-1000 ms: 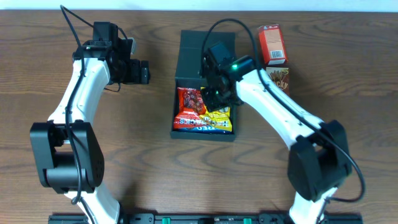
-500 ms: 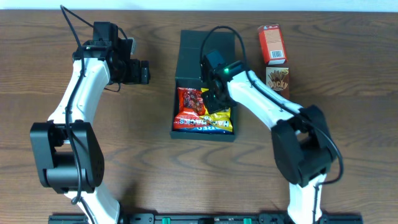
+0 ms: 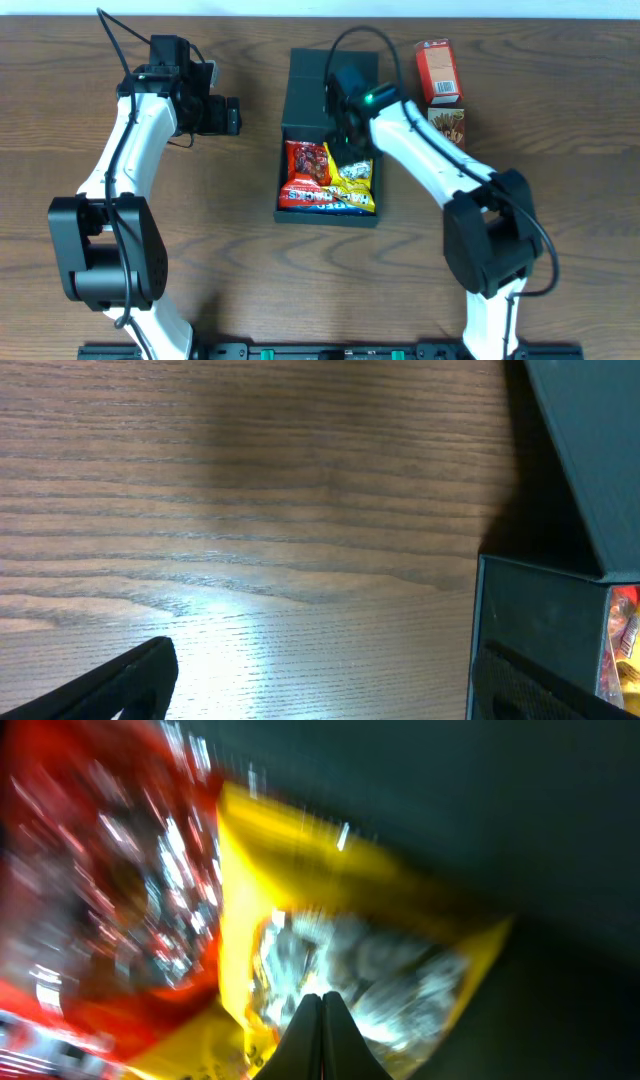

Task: Pack container
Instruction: 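Push the yellow bag down beside the Hacks bag with the right gripper, then reach the right gripper to the red Pocky box and grasp it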

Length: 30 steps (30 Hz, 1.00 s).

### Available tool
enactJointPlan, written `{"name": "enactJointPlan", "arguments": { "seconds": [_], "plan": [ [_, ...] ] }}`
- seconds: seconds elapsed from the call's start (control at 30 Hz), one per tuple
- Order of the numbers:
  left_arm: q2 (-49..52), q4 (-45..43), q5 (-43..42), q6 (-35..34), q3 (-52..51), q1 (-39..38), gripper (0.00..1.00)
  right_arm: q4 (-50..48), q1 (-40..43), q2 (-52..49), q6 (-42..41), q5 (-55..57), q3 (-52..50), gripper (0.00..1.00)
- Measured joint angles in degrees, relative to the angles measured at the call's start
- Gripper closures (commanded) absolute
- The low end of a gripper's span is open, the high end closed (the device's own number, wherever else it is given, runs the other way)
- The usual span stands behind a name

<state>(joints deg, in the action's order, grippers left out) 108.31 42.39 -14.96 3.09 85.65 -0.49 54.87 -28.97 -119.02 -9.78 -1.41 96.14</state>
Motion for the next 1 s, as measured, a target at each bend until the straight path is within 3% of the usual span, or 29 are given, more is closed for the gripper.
{"name": "enactJointPlan", "arguments": {
  "seconds": [0.1,0.13,0.2,0.3,0.37,0.4,0.57,0.77,1.0],
  "plan": [
    [0.0,-0.02,-0.02,0.0,0.0,0.0,0.05,-1.11,1.57,2.64,0.0,1.2,3.67,0.98],
    [0.0,-0.02,-0.02,0.0,0.0,0.02,0.05,-2.36,2.84,4.7,0.0,2.43,5.18,0.88],
    [0.0,-0.02,-0.02,0.0,0.0,0.0,0.05,-3.63,5.03,6.84,0.13,3.93,6.12,0.79],
    [0.0,-0.02,-0.02,0.0,0.0,0.0,0.05,-5.09,9.86,7.85,0.5,5.66,6.88,0.42],
    [0.0,-0.04,-0.02,0.0,0.0,0.0,0.05,-6.23,13.9,7.15,0.76,6.6,6.88,0.09],
    [0.0,0.0,-0.02,0.0,0.0,0.0,0.05,-7.04,15.5,6.64,0.81,7.02,6.86,0.01],
    [0.0,-0.04,-0.02,0.0,0.0,0.02,0.05,-17.49,22.08,2.34,3.13,7.96,6.69,0.01],
    [0.0,0.0,-0.04,0.0,0.0,0.0,0.05,-30.14,23.43,-1.6,10.05,8.37,6.67,0.01],
    [0.0,-0.04,-0.02,0.0,0.0,0.02,0.05,-36.15,23.63,-8.79,14.71,8.59,6.67,0.01]
  ]
}}
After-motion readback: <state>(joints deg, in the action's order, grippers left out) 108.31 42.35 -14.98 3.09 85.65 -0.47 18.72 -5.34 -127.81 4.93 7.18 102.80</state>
